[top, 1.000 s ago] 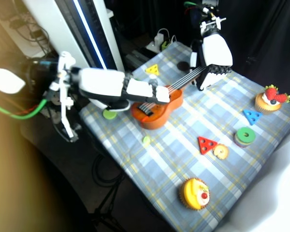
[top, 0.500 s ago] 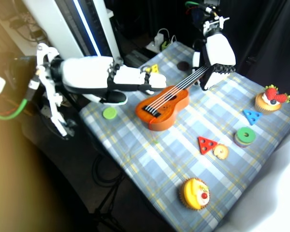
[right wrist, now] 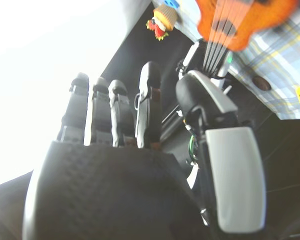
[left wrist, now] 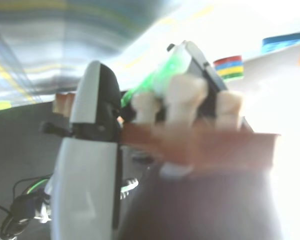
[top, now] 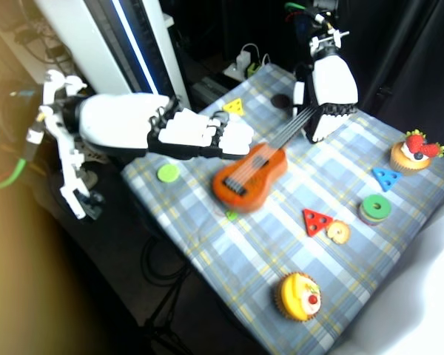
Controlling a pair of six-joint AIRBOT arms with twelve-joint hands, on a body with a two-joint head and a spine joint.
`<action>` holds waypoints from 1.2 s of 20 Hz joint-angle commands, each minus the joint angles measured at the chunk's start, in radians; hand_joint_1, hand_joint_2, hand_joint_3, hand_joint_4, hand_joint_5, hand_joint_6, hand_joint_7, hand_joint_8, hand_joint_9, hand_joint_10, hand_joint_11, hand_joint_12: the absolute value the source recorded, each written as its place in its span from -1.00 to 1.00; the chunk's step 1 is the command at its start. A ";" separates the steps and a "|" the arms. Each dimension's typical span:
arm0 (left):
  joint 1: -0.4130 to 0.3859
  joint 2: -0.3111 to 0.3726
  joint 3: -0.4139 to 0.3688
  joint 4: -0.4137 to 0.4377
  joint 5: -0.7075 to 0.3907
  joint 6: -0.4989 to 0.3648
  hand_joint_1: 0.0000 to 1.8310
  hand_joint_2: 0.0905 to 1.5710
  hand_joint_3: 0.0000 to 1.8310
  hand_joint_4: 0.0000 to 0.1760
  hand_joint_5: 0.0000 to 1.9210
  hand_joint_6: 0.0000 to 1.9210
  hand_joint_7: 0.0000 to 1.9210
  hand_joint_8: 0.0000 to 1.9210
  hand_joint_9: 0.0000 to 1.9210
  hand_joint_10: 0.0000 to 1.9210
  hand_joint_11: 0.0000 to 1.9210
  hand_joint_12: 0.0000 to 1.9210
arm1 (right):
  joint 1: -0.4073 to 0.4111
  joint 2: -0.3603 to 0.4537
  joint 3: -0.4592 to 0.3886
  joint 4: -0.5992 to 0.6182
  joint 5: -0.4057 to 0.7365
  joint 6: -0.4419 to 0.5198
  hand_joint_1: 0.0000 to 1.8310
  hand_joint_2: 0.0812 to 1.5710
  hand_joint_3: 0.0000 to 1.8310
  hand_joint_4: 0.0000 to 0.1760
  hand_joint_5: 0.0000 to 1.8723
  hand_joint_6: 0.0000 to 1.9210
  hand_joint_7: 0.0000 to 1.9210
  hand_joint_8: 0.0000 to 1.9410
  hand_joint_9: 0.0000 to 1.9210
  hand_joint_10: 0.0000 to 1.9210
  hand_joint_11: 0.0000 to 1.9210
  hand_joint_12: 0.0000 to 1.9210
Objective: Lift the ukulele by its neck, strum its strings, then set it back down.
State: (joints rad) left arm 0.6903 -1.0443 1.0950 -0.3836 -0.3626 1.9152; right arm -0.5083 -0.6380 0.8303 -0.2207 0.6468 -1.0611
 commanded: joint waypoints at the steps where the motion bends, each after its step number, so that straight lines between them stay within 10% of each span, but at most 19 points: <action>1: -0.013 0.002 -0.002 0.006 -0.111 0.002 0.19 0.68 -0.99 -1.00 -0.44 0.56 -0.33 0.76 -0.51 0.90 -0.38 1.00 | 0.015 0.006 0.002 0.020 0.125 -0.008 -0.03 0.44 -0.43 -1.00 -0.45 -1.00 -0.89 -1.00 -1.00 -1.00 -1.00 -1.00; 2: -0.013 0.004 -0.005 0.009 -0.114 0.002 0.14 0.74 -0.99 -1.00 -0.53 0.70 -0.38 0.79 -0.62 0.82 -0.56 1.00 | 0.015 0.006 0.002 0.020 0.125 -0.008 0.06 0.44 -0.45 -1.00 -0.45 -1.00 -0.88 -1.00 -0.99 -1.00 -1.00 -1.00; 3: -0.013 0.009 -0.012 0.016 -0.120 0.003 -0.05 0.66 -1.00 -1.00 -0.84 0.20 -0.74 0.35 -0.77 0.65 -0.78 0.96 | 0.015 0.006 0.002 0.021 0.125 -0.008 -0.06 0.49 -0.59 -1.00 -0.46 -1.00 -0.88 -1.00 -0.99 -1.00 -1.00 -1.00; 6: -0.011 0.031 -0.032 0.017 -0.153 0.011 -0.09 0.54 -1.00 -1.00 -0.80 -0.67 -0.81 -0.59 -1.00 0.30 -1.00 0.84 | 0.013 0.010 0.001 0.026 0.133 -0.008 0.06 0.55 -0.60 -1.00 -0.52 -1.00 -0.87 -1.00 -0.98 -1.00 -1.00 -1.00; 8: -0.003 0.061 -0.061 0.017 -0.198 0.011 -0.17 0.46 -1.00 -0.71 -0.87 -0.92 -0.92 -0.95 -1.00 -0.57 -1.00 0.10 | 0.003 0.020 -0.005 0.039 0.152 -0.008 0.14 0.55 -0.57 -0.91 -0.65 -1.00 -0.90 -1.00 -1.00 -1.00 -1.00 -1.00; 9: 0.001 0.072 -0.071 0.017 -0.216 0.011 -0.17 0.46 -1.00 -0.71 -0.87 -0.92 -0.92 -0.95 -1.00 -0.57 -1.00 0.10 | -0.003 0.024 -0.008 0.046 0.162 -0.010 0.14 0.55 -0.57 -0.91 -0.65 -1.00 -0.90 -1.00 -1.00 -1.00 -1.00 -1.00; 10: 0.006 0.085 -0.086 0.020 -0.240 0.011 -0.19 0.40 -1.00 -0.57 -0.95 -0.98 -0.99 -1.00 -1.00 -0.96 -1.00 -0.85 | -0.014 0.031 -0.013 0.060 0.178 -0.019 0.15 0.60 -0.63 -0.85 -0.75 -1.00 -0.92 -1.00 -1.00 -1.00 -1.00 -1.00; 11: 0.011 0.102 -0.102 0.026 -0.271 0.005 -0.23 0.40 -1.00 -0.45 -0.99 -0.99 -1.00 -1.00 -1.00 -0.99 -1.00 -0.97 | -0.027 0.040 -0.021 0.081 0.200 -0.037 0.16 0.65 -0.72 -0.72 -0.79 -1.00 -0.92 -1.00 -0.99 -1.00 -1.00 -1.00; 13: 0.025 0.138 -0.127 0.072 -0.352 -0.099 -0.30 0.37 -1.00 -0.55 -0.99 -1.00 -1.00 -1.00 -1.00 -1.00 -1.00 -1.00 | -0.058 0.057 -0.034 0.116 0.248 -0.047 -0.11 0.71 -0.90 -0.47 -0.91 -1.00 -0.97 -1.00 -0.96 -0.99 -1.00 -0.66; 15: 0.043 0.168 -0.139 0.104 -0.432 -0.204 -0.31 0.38 -1.00 -0.73 -1.00 -1.00 -1.00 -1.00 -1.00 -1.00 -1.00 -1.00 | -0.077 0.064 -0.039 0.136 0.273 -0.047 -0.24 0.72 -0.96 -0.32 -0.99 -1.00 -1.00 -1.00 -0.99 -1.00 -1.00 -0.73; 21: 0.121 0.217 -0.129 0.176 -0.699 -0.583 -0.35 0.46 -0.99 0.39 -1.00 -1.00 -1.00 -1.00 -1.00 -1.00 -1.00 -1.00 | -0.175 0.060 -0.053 0.240 0.409 -0.088 -0.37 0.64 -1.00 -0.12 -1.00 -1.00 -1.00 -1.00 -1.00 -1.00 -1.00 -0.72; 24: 0.165 0.219 -0.115 0.183 -0.830 -0.724 -0.32 0.49 -0.99 0.14 -1.00 -1.00 -1.00 -1.00 -1.00 -1.00 -1.00 -1.00 | -0.259 0.054 -0.061 0.309 0.535 -0.100 -0.42 0.59 -1.00 -0.57 -1.00 -1.00 -1.00 -1.00 -1.00 -1.00 -1.00 -0.77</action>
State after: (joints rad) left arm 0.8665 -0.8295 0.9756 -0.2012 -1.0351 1.2030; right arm -0.7822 -0.5861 0.7723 0.0696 1.0164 -1.1561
